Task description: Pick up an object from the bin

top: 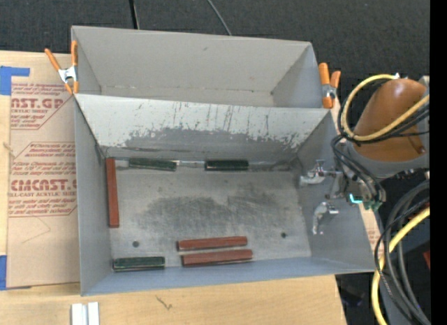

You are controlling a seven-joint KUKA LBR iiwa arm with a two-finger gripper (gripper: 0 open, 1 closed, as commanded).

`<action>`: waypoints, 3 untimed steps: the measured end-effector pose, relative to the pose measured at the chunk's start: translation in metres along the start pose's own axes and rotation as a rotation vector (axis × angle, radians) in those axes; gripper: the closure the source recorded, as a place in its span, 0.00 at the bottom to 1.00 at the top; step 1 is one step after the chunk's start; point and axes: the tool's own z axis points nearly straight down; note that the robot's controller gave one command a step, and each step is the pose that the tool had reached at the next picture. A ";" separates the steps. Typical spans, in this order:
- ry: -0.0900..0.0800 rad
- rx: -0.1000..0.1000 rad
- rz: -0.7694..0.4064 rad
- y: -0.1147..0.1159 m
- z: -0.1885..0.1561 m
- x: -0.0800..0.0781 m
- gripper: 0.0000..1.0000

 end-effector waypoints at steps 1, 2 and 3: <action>-0.006 0.001 -0.001 0.000 -0.003 -0.002 0.00; -0.007 0.002 -0.096 0.051 0.028 0.014 0.00; -0.005 -0.002 -0.053 0.073 0.046 0.020 0.00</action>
Offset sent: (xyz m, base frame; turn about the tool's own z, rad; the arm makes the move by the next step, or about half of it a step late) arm -0.0280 0.0954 -0.0539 -0.1791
